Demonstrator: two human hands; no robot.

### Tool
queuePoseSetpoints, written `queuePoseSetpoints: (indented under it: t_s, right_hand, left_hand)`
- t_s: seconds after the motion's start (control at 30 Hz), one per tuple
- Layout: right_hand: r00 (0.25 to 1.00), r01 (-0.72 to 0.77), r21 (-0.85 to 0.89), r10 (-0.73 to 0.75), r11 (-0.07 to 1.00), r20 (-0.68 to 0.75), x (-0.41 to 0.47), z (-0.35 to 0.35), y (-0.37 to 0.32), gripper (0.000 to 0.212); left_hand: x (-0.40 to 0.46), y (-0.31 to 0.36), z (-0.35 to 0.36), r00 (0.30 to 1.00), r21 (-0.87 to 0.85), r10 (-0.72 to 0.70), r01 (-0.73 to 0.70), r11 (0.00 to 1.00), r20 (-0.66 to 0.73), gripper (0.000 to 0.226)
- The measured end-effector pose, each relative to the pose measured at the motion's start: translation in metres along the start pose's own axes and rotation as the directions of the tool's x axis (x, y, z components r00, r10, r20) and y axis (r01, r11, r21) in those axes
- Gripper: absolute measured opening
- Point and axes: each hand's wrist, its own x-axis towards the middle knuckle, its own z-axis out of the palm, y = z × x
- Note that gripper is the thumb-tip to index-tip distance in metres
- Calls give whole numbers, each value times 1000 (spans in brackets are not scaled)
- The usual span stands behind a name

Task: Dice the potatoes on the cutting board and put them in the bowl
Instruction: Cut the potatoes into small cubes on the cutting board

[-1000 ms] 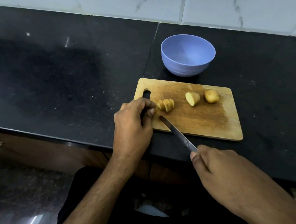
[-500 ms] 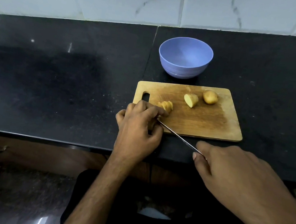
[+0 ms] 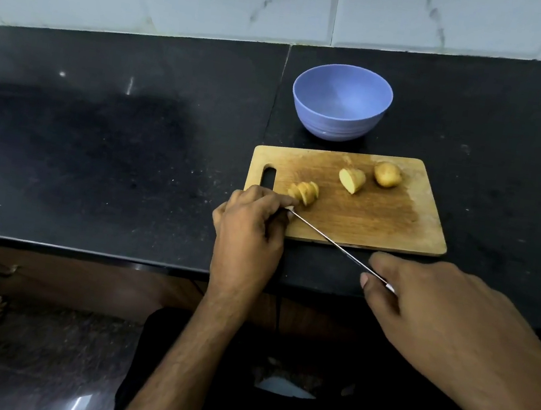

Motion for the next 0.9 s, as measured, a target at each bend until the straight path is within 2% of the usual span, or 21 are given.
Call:
queuePoseSetpoints:
  t_s: [0.13,0.3,0.57,0.77,0.9]
  right_hand:
    - [1000,-14,-1,14,1000,-7,-1,-4,3,31]
    - [1000,-19,41,20,999,-23,5,3,5,30]
    - [997,-42,123,50,992,-64,5,11,13,31]
    - [986,-102,212,126,972,-105,-4,7,32,36]
    - [975,-152,244,186,958,-121,-9,2,46,38]
  left_hand:
    - [0,1,-2,996,-54,-52,49,997,-68,17]
    - [-2,1,-2,995,-63,-31,25,998,-94,15]
    - [-11,9,3,993,139,78,-65,988,-88,16]
    - [-18,42,23,978,217,207,-204,955,13,18]
    - [3,73,49,964,307,253,-264,914,76,11]
